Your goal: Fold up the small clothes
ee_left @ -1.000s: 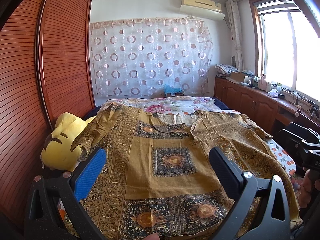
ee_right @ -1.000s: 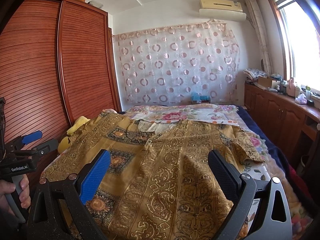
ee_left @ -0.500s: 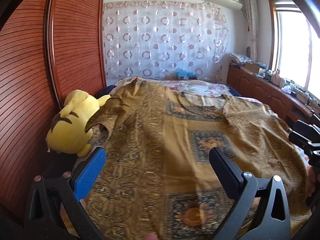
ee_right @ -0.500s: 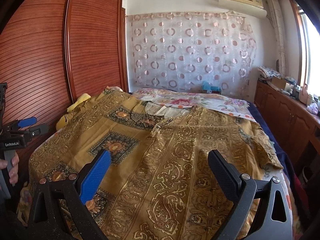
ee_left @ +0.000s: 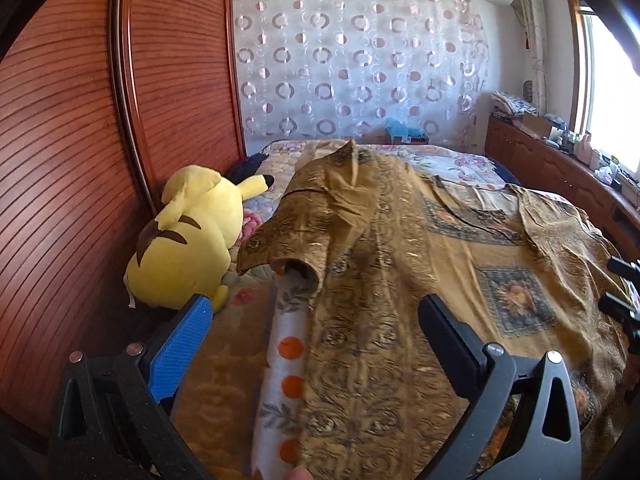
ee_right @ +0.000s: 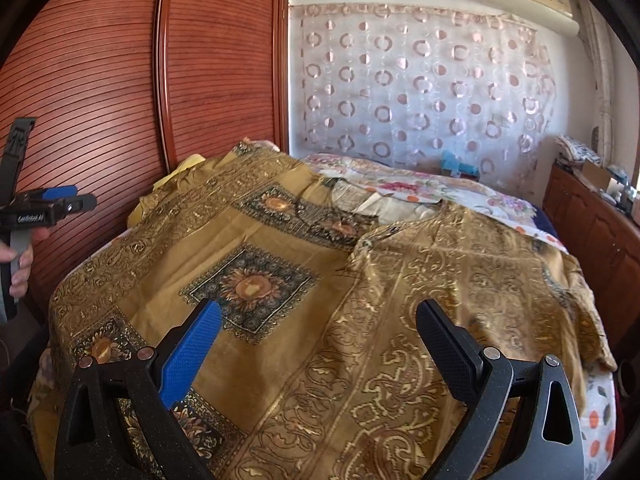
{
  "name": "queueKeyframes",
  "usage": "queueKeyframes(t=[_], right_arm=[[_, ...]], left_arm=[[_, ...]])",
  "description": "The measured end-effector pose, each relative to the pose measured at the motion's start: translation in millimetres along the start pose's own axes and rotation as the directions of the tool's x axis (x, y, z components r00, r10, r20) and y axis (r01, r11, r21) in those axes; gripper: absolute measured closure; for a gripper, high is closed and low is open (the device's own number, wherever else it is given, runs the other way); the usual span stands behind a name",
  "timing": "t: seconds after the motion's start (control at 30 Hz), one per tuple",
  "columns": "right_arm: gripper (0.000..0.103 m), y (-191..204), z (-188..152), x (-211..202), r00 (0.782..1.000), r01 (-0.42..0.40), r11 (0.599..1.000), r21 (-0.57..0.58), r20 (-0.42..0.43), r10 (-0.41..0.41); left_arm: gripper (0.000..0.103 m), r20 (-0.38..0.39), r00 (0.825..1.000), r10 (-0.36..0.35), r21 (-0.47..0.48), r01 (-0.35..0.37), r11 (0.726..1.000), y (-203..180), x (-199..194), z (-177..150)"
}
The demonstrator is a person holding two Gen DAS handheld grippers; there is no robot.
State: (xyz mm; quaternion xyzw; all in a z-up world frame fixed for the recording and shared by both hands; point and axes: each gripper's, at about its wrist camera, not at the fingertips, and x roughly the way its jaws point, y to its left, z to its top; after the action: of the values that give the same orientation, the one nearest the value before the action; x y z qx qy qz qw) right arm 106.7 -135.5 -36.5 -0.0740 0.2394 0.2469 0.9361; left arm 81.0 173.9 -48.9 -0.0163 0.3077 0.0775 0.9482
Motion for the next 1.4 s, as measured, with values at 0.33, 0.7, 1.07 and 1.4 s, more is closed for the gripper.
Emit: queueKeyframes(t=[0.33, 0.7, 1.07, 1.4], right_arm=[[0.005, -4.8, 4.0, 3.2, 1.0, -0.012, 1.0, -0.001, -0.023, 0.012], [0.005, 6.4, 3.3, 7.1, 1.0, 0.001, 1.0, -0.024, -0.011, -0.001], [0.005, 5.8, 12.0, 16.5, 0.998, -0.03, 1.0, -0.006, -0.058, 0.03], [0.005, 12.7, 57.9, 41.9, 0.996, -0.065, 0.996, -0.053, -0.063, 0.062]], left_arm=[[0.01, -0.115, 0.983, -0.142, -0.235, 0.112, 0.966, 53.8, 61.4, 17.3], [0.018, -0.164, 0.912, -0.377, -0.548, 0.233, 0.803, 71.0, 125.5, 15.6], [0.062, -0.1, 0.925, -0.367, -0.693, 0.2, 0.692, 96.8, 146.5, 16.4], [0.099, -0.056, 0.961, -0.271, -0.383, 0.23, 0.895, 55.3, 111.4, 59.8]])
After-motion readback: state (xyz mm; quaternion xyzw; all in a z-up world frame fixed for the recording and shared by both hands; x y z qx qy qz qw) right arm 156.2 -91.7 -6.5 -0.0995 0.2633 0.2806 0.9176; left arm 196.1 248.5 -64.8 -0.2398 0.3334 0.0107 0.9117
